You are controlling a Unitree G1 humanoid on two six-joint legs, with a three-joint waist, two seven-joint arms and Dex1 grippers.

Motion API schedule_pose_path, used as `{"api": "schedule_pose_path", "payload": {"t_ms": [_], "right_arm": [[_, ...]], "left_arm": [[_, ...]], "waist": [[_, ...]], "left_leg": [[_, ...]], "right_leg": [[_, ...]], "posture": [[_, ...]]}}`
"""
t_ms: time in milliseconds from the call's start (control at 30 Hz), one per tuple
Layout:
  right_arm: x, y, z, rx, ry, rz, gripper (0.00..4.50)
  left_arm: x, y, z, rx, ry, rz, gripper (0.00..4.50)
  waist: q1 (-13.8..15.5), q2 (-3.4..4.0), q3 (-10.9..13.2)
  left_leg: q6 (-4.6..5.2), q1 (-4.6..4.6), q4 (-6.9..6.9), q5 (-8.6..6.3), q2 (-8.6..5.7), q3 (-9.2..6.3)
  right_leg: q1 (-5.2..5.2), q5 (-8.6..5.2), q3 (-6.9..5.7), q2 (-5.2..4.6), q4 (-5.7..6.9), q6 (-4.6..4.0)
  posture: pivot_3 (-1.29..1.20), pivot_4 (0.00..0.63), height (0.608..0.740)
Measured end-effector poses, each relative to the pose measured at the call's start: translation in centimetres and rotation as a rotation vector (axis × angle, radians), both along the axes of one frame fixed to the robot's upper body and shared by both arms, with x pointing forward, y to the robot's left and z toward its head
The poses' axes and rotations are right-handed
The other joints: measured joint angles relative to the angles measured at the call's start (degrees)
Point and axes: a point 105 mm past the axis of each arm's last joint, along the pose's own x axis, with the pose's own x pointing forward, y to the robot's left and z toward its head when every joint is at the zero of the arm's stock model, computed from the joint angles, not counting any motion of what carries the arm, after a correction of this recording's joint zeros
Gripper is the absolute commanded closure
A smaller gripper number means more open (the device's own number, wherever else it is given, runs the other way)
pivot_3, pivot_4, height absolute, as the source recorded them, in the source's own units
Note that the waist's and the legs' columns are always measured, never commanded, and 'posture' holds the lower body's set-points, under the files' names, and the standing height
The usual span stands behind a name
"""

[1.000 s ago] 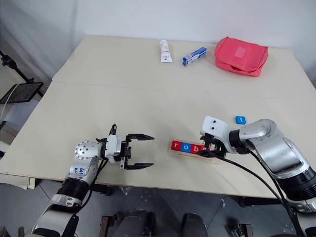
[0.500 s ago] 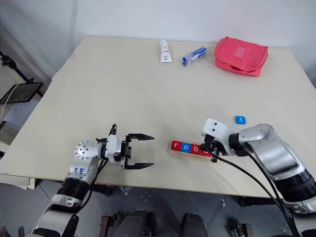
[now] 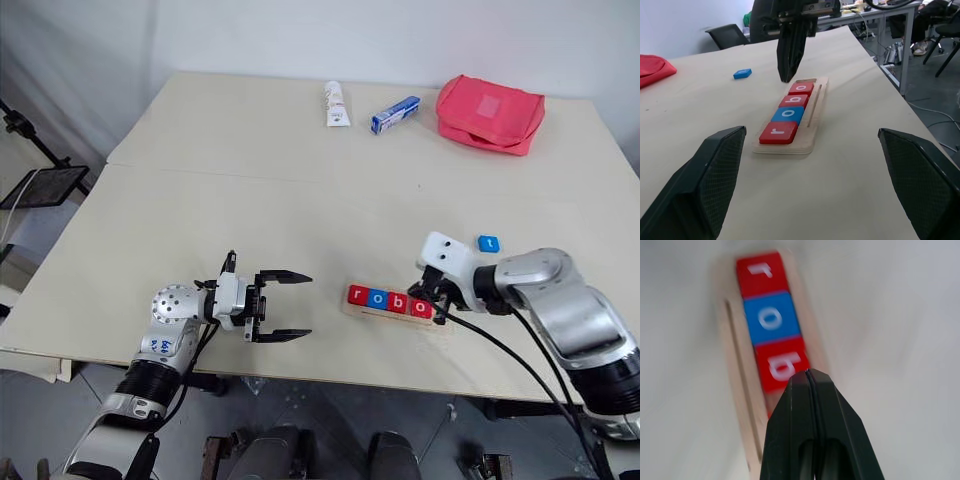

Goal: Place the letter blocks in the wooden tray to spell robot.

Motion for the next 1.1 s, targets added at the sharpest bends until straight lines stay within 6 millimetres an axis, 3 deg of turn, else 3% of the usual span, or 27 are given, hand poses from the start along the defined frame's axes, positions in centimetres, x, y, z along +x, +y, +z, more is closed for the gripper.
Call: {"api": "schedule_pose_path", "payload": {"t_ms": [100,333,1100], "right_arm": [[-0.8,-1.9,-1.3,-0.048,0.038,-0.045,4.49],[-1.0,-2.2,-1.9,-0.053,0.039,-0.054,4.49],[-0.1,-0.4,-1.9,0.023,-0.010,-0.059,4.49]], "left_arm": [[0.0,0.0,0.0,0.001,0.001,0.001,0.00],[0.0,0.0,0.0,0.002,0.001,-0.001,0.00],[0.1,0.1,0.0,0.005,0.002,0.001,0.00]], "waist": [[-0.1,0.00,0.0],[-0.4,0.00,0.0],[-0.1,0.00,0.0]], "left_leg": [[0.01,0.00,-0.01,0.00,-0.01,0.05],[-0.02,0.03,-0.01,0.01,0.07,0.13],[0.01,0.02,-0.01,0.01,0.01,0.08]], "right_leg": [[0.00,0.00,-0.08,-0.05,-0.01,0.00],[-0.01,0.00,-0.13,-0.04,-0.01,0.00],[0.00,0.00,-0.16,-0.08,-0.01,0.00]], "posture": [[0.00,0.150,0.740],[0.00,0.150,0.740],[0.00,0.150,0.740]]}}
